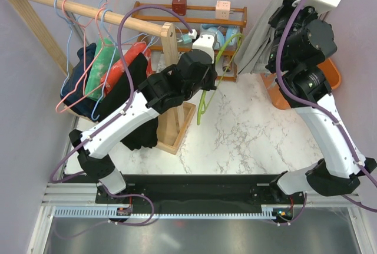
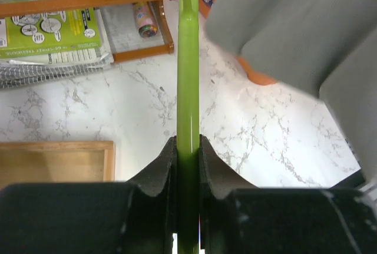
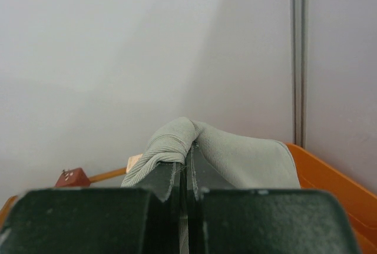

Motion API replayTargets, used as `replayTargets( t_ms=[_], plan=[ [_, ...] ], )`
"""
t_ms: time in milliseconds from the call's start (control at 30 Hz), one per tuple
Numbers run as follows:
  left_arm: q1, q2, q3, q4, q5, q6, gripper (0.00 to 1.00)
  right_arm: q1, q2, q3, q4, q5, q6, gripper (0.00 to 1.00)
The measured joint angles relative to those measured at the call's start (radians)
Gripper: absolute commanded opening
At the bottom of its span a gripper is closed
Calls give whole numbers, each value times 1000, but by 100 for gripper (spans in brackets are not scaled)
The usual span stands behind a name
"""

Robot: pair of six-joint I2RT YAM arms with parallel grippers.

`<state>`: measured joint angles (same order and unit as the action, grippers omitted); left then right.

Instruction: Remove the trousers from the hanger

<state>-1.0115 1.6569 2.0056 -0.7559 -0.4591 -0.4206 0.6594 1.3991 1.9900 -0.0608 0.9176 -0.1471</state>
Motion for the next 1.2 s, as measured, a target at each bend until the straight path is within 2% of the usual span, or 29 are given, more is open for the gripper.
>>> replayTargets(
  t_ms=[133,300,533,767,1000,1200],
  plan=[
    [0,-31,-60,1,5,0,2,-72,37,37,10,-4,-5,0],
    [0,-79,-128,-2,27,11,2,-232,74,39,24,-28,5,0],
    [-1,-163,-193,-2,104,50,2,-527,91,-77,24,-113,136,0],
    [-1,-218,-257,1,208,66,2,-735,152,-201,31,-241,197,0],
    [-1,-218,-253,-14,284,96,2,-776,243,-376,87,-340,196,0],
    [-1,-235,-250,-21,338,123,2,-737,429,-407,126,-411,220,0]
  ],
)
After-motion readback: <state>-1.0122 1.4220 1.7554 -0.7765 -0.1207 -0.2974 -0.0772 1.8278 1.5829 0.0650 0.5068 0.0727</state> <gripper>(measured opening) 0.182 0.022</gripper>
